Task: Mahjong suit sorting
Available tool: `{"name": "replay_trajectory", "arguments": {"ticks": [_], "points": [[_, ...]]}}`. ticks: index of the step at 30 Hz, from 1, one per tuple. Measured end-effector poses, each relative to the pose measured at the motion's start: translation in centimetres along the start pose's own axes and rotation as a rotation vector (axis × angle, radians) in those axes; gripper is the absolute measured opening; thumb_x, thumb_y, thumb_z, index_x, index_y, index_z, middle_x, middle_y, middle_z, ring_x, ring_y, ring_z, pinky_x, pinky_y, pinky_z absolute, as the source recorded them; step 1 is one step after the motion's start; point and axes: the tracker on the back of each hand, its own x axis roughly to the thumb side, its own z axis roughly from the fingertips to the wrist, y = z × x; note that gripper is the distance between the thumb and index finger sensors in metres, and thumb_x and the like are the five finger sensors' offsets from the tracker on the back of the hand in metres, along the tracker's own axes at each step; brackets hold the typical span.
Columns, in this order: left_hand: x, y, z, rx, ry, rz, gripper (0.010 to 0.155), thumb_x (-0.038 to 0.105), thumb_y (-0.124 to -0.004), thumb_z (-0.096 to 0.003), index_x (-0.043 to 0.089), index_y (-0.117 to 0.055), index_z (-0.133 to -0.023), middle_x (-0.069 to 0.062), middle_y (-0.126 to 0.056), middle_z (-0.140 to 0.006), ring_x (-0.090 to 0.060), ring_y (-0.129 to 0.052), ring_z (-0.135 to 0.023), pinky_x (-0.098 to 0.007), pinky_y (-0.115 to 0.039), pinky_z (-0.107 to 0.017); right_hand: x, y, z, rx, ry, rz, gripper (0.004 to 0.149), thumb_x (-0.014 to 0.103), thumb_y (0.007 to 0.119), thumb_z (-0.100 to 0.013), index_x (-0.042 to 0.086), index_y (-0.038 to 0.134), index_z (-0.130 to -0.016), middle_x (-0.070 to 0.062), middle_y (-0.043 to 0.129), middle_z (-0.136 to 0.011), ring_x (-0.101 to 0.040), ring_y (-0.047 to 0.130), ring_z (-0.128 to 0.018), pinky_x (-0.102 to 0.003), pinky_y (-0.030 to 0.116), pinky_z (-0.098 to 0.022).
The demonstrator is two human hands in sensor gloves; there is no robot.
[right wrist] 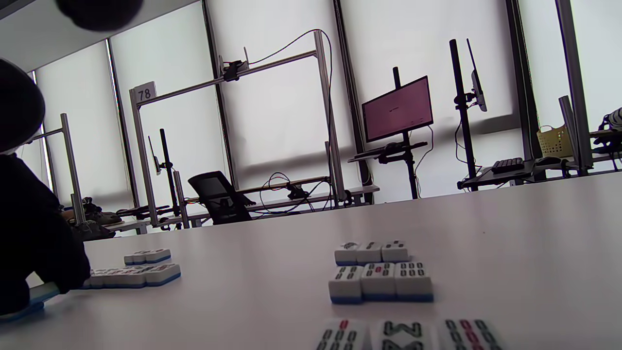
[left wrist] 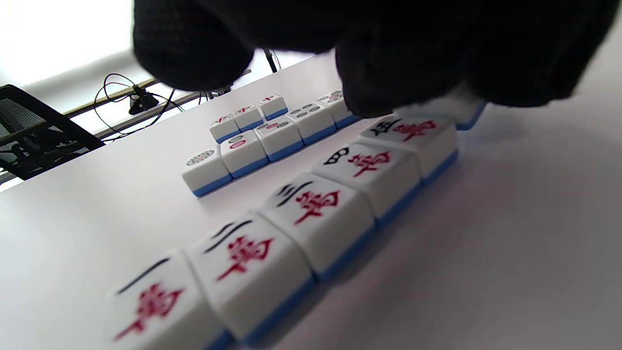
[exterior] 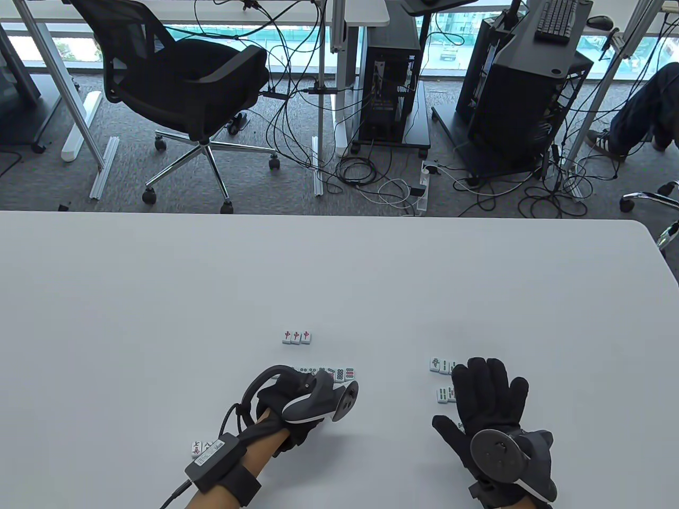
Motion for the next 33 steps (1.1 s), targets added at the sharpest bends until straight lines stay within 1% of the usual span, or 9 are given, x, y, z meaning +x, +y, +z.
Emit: {"name": "replay_trajectory", "arguments": {"ticks": [4,9,13,18,21,24,28,31,33], "points": [[0.5,-0.3,0.0,-0.025,-0.011,-0.038,0.061,0.058,-0.086,-0.025,0.025,-0.087,-0.076,0.021,-0.096,-0.033,-0.005,-0.092,-0.009,-0.032,-0.089,-0.037,0.0,0.0,0.0,0.001,-0.001,0.004,0.082,0.06,0.056,-0.048,0.027,0.007,-0.106,-0.012,0.01,-0.115,-0.043,0.004,-0.104,-0.075,0.013,-0.07],[0.3,0.1,0.6,0.002,-0.013,-0.06,0.065,0.06,-0.085,-0.023,0.028,-0.085,-0.079,0.021,-0.096,-0.036,-0.006,-0.093,-0.012,-0.032,-0.089,-0.039,0.1,0.0,0.0,0.004,-0.006,0.008,0.082,0.06,0.056,-0.048,0.028,0.007,-0.105,-0.012,0.009,-0.115,-0.043,0.004,-0.104,-0.075,0.013,-0.07],[-1.8,1.4,2.5,0.068,0.018,-0.024,0.064,0.06,-0.085,-0.0237,0.029,-0.085,-0.08,0.02,-0.097,-0.038,-0.006,-0.094,-0.014,-0.033,-0.089,-0.041,0.1,0.0,0.0,0.004,-0.007,0.003,0.082,0.06,0.056,-0.048,0.028,0.007,-0.106,-0.012,0.009,-0.115,-0.043,0.004,-0.104,-0.075,0.013,-0.07],[-5.3,1.7,5.3,0.084,0.074,-0.054,0.063,0.059,-0.085,-0.0243,0.029,-0.084,-0.08,0.021,-0.097,-0.039,-0.006,-0.095,-0.015,-0.033,-0.089,-0.042,0.3,0.2,0.0,0.01,-0.012,0.014,0.082,0.06,0.055,-0.048,0.027,0.007,-0.106,-0.012,0.01,-0.115,-0.043,0.005,-0.104,-0.075,0.013,-0.07],[-7.3,0.7,7.3,0.048,0.102,-0.086,0.063,0.058,-0.085,-0.0246,0.03,-0.084,-0.081,0.021,-0.097,-0.04,-0.006,-0.095,-0.016,-0.033,-0.089,-0.043,0.3,0.2,0.0,0.012,-0.014,0.02,0.082,0.06,0.055,-0.048,0.027,0.007,-0.106,-0.013,0.01,-0.115,-0.043,0.005,-0.104,-0.075,0.013,-0.07],[-9.2,-1.0,9.3,0.005,0.134,-0.118,0.063,0.058,-0.085,-0.0241,0.03,-0.084,-0.081,0.021,-0.097,-0.04,-0.006,-0.095,-0.016,-0.033,-0.089,-0.043,0.4,0.2,0.0,0.012,-0.016,0.025,0.082,0.06,0.055,-0.048,0.027,0.007,-0.106,-0.013,0.009,-0.115,-0.043,0.005,-0.104,-0.075,0.013,-0.07],[-11.2,-3.6,11.8,-0.074,0.158,-0.084,0.064,0.058,-0.086,-0.0242,0.031,-0.083,-0.082,0.021,-0.097,-0.041,-0.006,-0.095,-0.017,-0.033,-0.089,-0.043,0.5,0.3,0.0,0.016,-0.021,0.035,0.082,0.06,0.055,-0.048,0.027,0.007,-0.106,-0.013,0.01,-0.115,-0.043,0.005,-0.104,-0.075,0.013,-0.07],[-12.1,-5.2,12.9,-0.136,0.193,-0.099,0.065,0.058,-0.086,-0.0242,0.031,-0.082,-0.083,0.021,-0.097,-0.042,-0.006,-0.096,-0.018,-0.033,-0.089,-0.044,0.6,0.4,0.0,0.02,-0.02,0.051,0.082,0.06,0.055,-0.048,0.027,0.007,-0.105,-0.013,0.01,-0.115,-0.043,0.005,-0.104,-0.075,0.013,-0.07],[-12.5,-5.9,13.2,-0.141,0.198,-0.102,0.065,0.058,-0.086,-0.0242,0.031,-0.082,-0.084,0.021,-0.097,-0.043,-0.006,-0.096,-0.019,-0.033,-0.089,-0.044,0.6,0.5,0.0,0.025,-0.016,0.065,0.082,0.06,0.055,-0.048,0.027,0.007,-0.105,-0.013,0.01,-0.115,-0.043,0.005,-0.104,-0.075,0.014,-0.069]]}}
